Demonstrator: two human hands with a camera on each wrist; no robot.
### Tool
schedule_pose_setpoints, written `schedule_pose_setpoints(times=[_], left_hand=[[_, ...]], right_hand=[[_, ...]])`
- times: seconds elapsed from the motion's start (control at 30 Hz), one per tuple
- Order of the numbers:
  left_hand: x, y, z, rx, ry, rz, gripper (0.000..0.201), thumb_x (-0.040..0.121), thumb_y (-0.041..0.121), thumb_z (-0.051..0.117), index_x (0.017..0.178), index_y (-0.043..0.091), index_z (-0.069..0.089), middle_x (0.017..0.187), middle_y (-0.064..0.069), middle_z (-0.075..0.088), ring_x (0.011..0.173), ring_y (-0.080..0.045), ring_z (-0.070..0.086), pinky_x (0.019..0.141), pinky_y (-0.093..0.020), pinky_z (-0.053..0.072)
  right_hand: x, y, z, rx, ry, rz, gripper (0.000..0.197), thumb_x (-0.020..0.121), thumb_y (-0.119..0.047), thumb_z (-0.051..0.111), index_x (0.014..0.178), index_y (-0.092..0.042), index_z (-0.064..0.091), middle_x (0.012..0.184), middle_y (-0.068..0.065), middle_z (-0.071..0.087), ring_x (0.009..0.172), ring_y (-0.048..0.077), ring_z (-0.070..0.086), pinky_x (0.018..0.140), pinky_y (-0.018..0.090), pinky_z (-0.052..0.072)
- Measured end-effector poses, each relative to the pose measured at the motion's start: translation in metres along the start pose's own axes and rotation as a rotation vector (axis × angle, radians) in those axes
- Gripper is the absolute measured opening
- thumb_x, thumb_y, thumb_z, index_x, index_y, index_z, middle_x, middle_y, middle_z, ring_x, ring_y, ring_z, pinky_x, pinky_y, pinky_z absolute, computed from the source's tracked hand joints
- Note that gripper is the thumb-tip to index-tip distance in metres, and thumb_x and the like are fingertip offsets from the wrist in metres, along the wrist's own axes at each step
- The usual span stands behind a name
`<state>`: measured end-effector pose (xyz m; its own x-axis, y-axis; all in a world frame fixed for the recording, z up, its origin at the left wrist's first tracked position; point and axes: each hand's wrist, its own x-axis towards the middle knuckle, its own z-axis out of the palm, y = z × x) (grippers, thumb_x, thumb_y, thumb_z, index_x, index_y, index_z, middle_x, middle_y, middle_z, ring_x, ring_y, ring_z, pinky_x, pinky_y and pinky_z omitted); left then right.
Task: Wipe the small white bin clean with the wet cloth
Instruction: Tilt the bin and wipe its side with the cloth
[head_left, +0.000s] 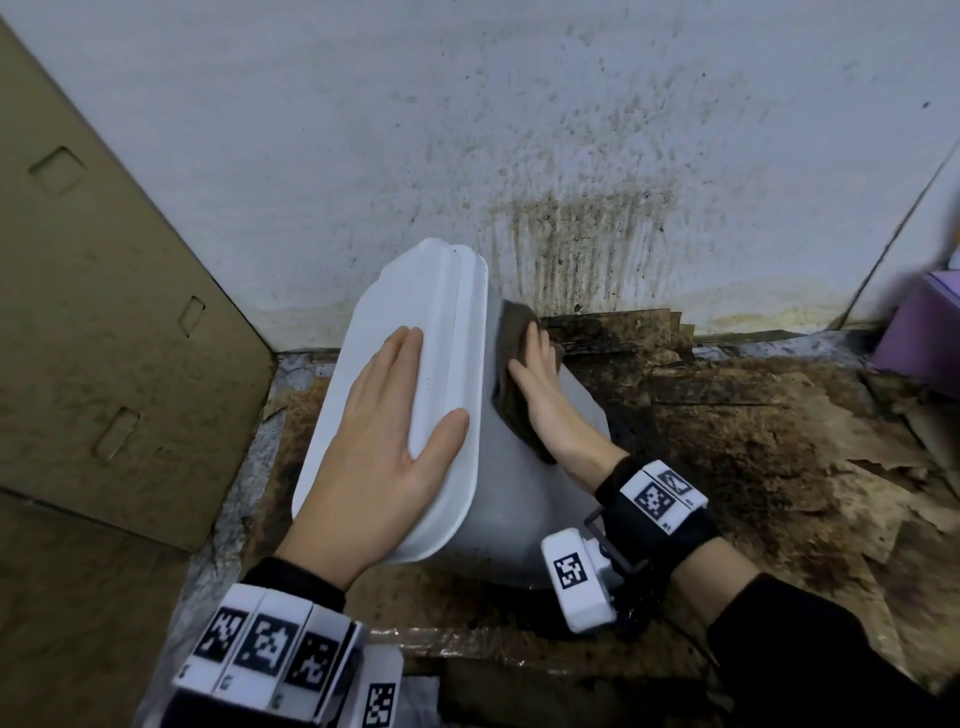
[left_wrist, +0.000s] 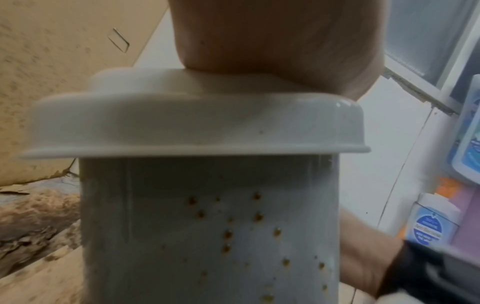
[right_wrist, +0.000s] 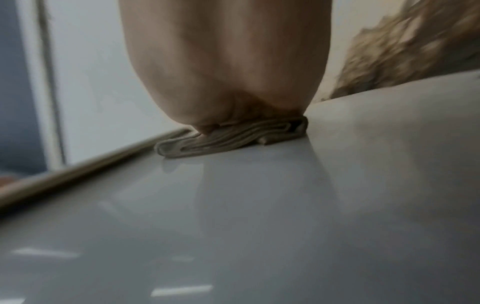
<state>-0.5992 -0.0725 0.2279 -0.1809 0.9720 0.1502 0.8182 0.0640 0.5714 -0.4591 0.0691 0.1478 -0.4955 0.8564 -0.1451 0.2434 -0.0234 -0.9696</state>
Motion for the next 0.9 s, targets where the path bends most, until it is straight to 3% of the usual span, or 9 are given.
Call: schedule_pose_setpoints(times=[0.13, 0.23, 0.3, 0.43, 0.57, 0.73, 0.8, 0.9], left_hand=[[-0.001, -0.001, 0.001, 0.012, 0.013, -0.002, 0.080, 0.095, 0.064, 0.037, 0.163, 0.034, 0.005, 0.169, 0.022, 0.002, 0.152, 0.008, -0.001, 0.117, -0.012, -0.001], [-0.001, -0.003, 0.000, 0.015, 0.023, 0.000, 0.080, 0.096, 0.062, 0.037, 0.163, 0.033, 0.006, 0.169, 0.021, 0.003, 0.152, 0.008, -0.001, 0.117, -0.009, -0.002], [-0.002, -0.003, 0.000, 0.023, 0.032, 0.000, 0.079, 0.096, 0.061, 0.038, 0.163, 0.031, 0.008, 0.169, 0.020, 0.004, 0.152, 0.008, -0.001, 0.115, -0.007, -0.002], [-0.003, 0.001, 0.001, 0.015, 0.034, 0.001, 0.080, 0.095, 0.063, 0.036, 0.163, 0.031, 0.008, 0.169, 0.020, 0.005, 0.152, 0.007, 0.000, 0.116, -0.009, -0.002], [-0.002, 0.004, 0.003, 0.005, 0.022, 0.007, 0.082, 0.094, 0.065, 0.035, 0.163, 0.031, 0.008, 0.169, 0.019, 0.004, 0.153, 0.006, 0.000, 0.121, -0.017, 0.001], [-0.001, 0.006, 0.005, 0.003, 0.016, 0.011, 0.084, 0.092, 0.067, 0.033, 0.163, 0.030, 0.008, 0.169, 0.019, 0.004, 0.153, 0.005, 0.000, 0.125, -0.024, 0.004], [-0.003, 0.007, 0.005, 0.000, 0.012, 0.006, 0.085, 0.091, 0.068, 0.032, 0.163, 0.031, 0.007, 0.169, 0.019, 0.004, 0.153, 0.006, 0.000, 0.125, -0.025, 0.005], [0.000, 0.009, 0.005, 0.006, 0.000, 0.018, 0.086, 0.091, 0.069, 0.031, 0.163, 0.029, 0.007, 0.170, 0.018, 0.003, 0.154, 0.004, -0.001, 0.127, -0.031, 0.007]], right_hand=[[-0.002, -0.022, 0.004, 0.001, -0.078, -0.100, 0.062, 0.114, -0.036, 0.024, 0.161, -0.032, -0.015, 0.168, -0.013, -0.027, 0.153, 0.007, -0.028, 0.125, 0.037, -0.010], [-0.001, -0.004, 0.002, -0.084, -0.087, -0.172, 0.061, 0.114, -0.039, 0.021, 0.161, -0.034, -0.016, 0.166, -0.021, -0.025, 0.152, 0.001, -0.026, 0.125, 0.030, -0.011], [0.002, 0.015, -0.002, -0.114, -0.049, -0.169, 0.060, 0.114, -0.035, 0.022, 0.162, -0.031, -0.013, 0.168, -0.017, -0.023, 0.154, 0.003, -0.023, 0.127, 0.031, -0.011], [0.004, 0.064, -0.018, -0.158, 0.046, -0.045, 0.058, 0.114, -0.027, 0.022, 0.163, -0.024, -0.009, 0.172, -0.006, -0.017, 0.158, 0.006, -0.015, 0.130, 0.036, -0.006], [0.000, 0.103, -0.036, -0.130, 0.061, 0.172, 0.058, 0.114, -0.035, 0.022, 0.164, -0.026, -0.007, 0.173, -0.003, -0.014, 0.159, 0.012, -0.013, 0.129, 0.036, -0.006], [0.003, 0.097, -0.034, -0.096, 0.099, 0.258, 0.058, 0.114, -0.030, 0.023, 0.164, -0.022, -0.005, 0.174, 0.001, -0.012, 0.160, 0.018, -0.013, 0.129, 0.039, -0.007], [0.006, 0.074, -0.025, -0.139, 0.095, 0.183, 0.059, 0.114, -0.026, 0.023, 0.164, -0.020, -0.007, 0.173, 0.001, -0.013, 0.160, 0.019, -0.014, 0.129, 0.040, -0.007], [0.008, 0.017, -0.010, -0.104, 0.032, -0.058, 0.060, 0.114, -0.031, 0.023, 0.162, -0.029, -0.012, 0.171, -0.007, -0.020, 0.158, 0.014, -0.021, 0.129, 0.041, -0.009]])
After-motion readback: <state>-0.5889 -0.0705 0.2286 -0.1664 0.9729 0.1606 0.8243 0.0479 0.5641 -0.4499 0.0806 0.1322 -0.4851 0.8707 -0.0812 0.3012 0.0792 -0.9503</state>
